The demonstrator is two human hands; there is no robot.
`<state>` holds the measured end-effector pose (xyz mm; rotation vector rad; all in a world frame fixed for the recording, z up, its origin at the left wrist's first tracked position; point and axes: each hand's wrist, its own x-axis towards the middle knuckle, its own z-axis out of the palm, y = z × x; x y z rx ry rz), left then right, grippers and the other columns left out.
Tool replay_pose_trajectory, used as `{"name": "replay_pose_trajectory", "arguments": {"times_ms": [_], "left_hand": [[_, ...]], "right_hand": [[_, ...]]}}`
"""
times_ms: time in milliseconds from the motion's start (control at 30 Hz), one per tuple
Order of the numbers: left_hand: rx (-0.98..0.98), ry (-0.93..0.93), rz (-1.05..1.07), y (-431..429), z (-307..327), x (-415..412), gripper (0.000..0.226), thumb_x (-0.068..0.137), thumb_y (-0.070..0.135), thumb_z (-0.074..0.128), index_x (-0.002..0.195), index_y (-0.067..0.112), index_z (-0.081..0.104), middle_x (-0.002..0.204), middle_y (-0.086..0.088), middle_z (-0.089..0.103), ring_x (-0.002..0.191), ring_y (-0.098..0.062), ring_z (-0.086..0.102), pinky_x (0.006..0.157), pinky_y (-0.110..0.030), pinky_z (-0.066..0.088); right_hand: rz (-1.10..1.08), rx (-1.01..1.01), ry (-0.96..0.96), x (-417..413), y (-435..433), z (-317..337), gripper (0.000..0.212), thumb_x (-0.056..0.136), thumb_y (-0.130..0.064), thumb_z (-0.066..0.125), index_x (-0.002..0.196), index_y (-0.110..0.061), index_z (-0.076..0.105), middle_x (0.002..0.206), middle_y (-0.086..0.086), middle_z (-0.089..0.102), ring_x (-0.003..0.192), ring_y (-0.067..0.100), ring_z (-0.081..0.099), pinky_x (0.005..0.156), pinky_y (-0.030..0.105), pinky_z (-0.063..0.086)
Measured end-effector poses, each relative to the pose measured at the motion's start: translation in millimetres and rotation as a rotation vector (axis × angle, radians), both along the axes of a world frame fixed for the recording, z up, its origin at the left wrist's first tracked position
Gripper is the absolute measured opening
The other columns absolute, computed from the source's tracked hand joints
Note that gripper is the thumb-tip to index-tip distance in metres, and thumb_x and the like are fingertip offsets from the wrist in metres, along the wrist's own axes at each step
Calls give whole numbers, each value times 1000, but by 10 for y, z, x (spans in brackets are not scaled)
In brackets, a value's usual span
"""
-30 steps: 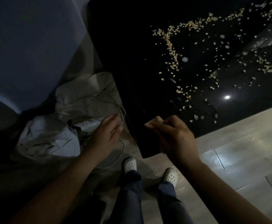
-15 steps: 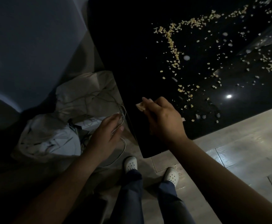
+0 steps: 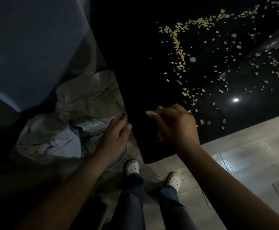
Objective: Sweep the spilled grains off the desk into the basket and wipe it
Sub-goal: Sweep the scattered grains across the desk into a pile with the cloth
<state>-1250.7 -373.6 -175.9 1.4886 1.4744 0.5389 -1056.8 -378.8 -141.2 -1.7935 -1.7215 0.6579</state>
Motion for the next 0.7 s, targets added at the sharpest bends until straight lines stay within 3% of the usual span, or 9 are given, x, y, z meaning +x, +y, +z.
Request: {"name": "replay_pose_trajectory", "arguments": {"times_ms": [100,233,367,500,567,700], "left_hand": [[-10,-22,11,-40,-3,3,44,100,22,42,143,16,40,146,4,37,131,3,35,99,0,25],[-15,-54,26,-90,0,32,44,100,20,42,144,19,39,147,9,35,129,12,32,98,2,23],[-32,-74,72,-109,23,54,44,99,18,43,144,17,39,149,9,34,135,4,29,99,2,22],[-23,-102,77,-145,107,67,42,98,14,44,140,14,41,143,11,36,126,15,31,93,5,24],[20,-95,60,-145,137,40,40,98,14,46,138,15,44,143,9,40,125,16,35,96,1,27],[96,-42,76,-94,110,0,39,95,26,51,133,19,52,139,5,48,128,0,44,103,-19,40]], "right_hand": [[26,21,-93,-105,210,-87,22,92,-32,56,105,-21,69,98,-2,56,81,11,55,65,37,53],[78,46,-142,-102,238,-129,26,90,-38,53,100,-20,70,94,-2,56,77,11,56,60,36,52],[145,49,-129,1,37,-153,25,91,-37,52,102,-23,70,94,-5,56,73,8,54,56,30,51],[312,25,-123,180,-153,-93,28,94,-38,47,100,-24,70,91,-6,54,70,6,51,55,28,48],[330,49,-100,250,-154,-24,29,94,-39,48,95,-23,72,86,-6,54,67,7,52,53,33,49],[220,56,-11,238,-25,62,20,92,-36,59,97,-22,73,89,-5,57,71,7,55,56,33,51]]}}
